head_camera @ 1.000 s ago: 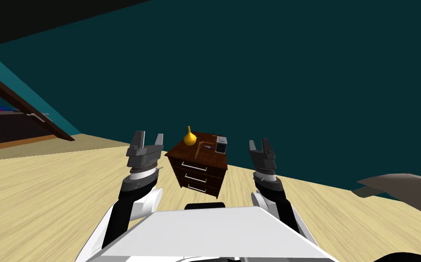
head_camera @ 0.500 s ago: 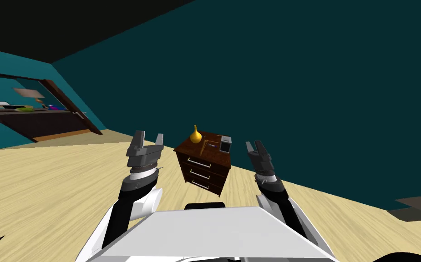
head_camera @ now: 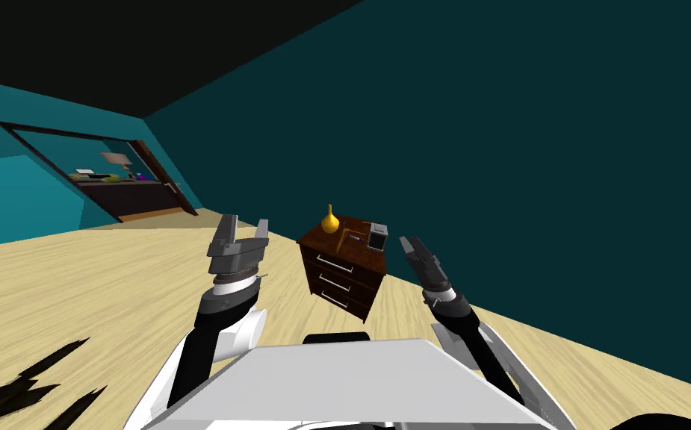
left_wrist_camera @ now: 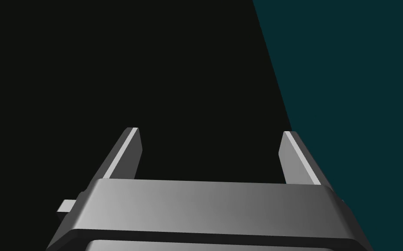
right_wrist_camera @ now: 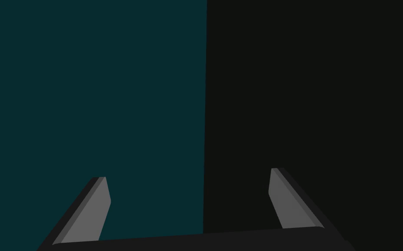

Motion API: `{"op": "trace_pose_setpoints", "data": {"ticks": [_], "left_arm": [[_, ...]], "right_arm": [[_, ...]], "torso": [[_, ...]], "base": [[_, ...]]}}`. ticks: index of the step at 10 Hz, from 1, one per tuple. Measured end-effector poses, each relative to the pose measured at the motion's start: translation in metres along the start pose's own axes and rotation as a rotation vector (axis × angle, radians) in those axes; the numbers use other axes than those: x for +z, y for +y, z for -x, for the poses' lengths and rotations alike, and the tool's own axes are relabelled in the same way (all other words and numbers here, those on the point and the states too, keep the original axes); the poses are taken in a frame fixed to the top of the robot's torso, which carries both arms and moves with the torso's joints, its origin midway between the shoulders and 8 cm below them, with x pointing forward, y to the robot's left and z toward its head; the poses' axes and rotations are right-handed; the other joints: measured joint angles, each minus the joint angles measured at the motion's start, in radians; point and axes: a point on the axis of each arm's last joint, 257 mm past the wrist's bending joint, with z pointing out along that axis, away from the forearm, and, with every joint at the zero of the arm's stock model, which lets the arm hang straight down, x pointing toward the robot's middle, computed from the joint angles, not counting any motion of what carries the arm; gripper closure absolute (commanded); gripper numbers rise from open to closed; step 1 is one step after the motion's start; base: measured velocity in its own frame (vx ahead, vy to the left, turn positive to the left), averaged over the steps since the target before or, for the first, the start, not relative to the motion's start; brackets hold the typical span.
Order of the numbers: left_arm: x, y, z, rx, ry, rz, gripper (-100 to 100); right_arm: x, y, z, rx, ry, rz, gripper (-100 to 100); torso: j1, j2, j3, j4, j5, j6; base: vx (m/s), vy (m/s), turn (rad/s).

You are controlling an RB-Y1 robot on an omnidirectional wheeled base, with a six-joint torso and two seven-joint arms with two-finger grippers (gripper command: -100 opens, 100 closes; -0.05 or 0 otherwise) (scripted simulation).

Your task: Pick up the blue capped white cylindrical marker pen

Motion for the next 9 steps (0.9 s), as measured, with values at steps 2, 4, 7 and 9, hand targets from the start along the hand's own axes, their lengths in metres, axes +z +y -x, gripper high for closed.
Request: {"op": "trace_pose_setpoints", "data": {"ticks": [2,4,7,9], "left_arm": [[0.0,0.0,0.0,0.0,0.0,0.0,0],[0.0,0.0,0.0,0.0,0.0,0.0,0],[0.0,0.0,0.0,0.0,0.0,0.0,0],[0.0,0.0,0.0,0.0,0.0,0.0,0]], "right_arm": [[-0.01,-0.013,-0.009,-0.033,0.083,-0.023,-100],[-0.015,-0.021,-0.015,-0.058,0.155,-0.038,-100],[-0.026,-0.035,-0.024,-0.089,0.249,-0.065,-100],[-0.036,-0.045,-0.028,-0.111,0.316,-0.09,-100]], "torso": [[0.0,0.0,0.0,0.0,0.0,-0.001],[0.001,0.0,0.0,0.0,0.0,-0.001],[0.0,-0.002,-0.001,0.0,0.0,0.0],[0.0,-0.002,-0.001,-0.001,0.0,0.0]], "base": [[-0.043,0.027,0.21],[-0.028,0.038,0.131],[-0.01,0.037,0.177],[-0.007,0.036,0.129]]}}
